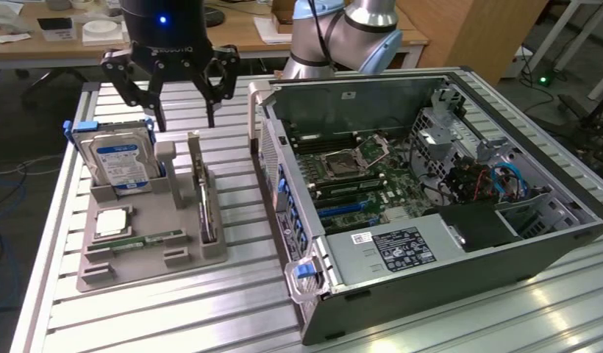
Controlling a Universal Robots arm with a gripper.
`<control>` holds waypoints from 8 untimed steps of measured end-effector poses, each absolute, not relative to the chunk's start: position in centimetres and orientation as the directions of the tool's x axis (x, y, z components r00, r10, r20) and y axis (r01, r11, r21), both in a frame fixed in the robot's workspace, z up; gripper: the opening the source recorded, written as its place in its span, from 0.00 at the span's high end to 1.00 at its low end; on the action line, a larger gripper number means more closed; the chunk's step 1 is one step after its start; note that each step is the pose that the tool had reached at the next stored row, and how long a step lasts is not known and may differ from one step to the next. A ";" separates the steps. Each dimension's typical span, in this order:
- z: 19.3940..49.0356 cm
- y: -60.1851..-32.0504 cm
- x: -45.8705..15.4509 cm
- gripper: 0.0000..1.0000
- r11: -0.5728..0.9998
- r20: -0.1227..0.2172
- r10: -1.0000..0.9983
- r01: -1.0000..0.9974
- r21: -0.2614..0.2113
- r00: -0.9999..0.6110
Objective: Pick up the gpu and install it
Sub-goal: 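Pick up the gpu and move the gpu toward the slot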
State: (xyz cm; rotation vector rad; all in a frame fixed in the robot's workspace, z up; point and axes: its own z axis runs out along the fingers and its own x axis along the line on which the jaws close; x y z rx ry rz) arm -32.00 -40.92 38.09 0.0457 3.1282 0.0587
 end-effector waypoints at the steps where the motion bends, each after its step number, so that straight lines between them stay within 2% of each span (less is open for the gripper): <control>1: 38.0 -41.0 -32.0 0.35 0.999 -0.012 0.030 0.029 0.038 -0.999; 8: 37.0 -41.4 -31.9 0.35 0.999 -0.012 0.030 0.029 0.037 -0.999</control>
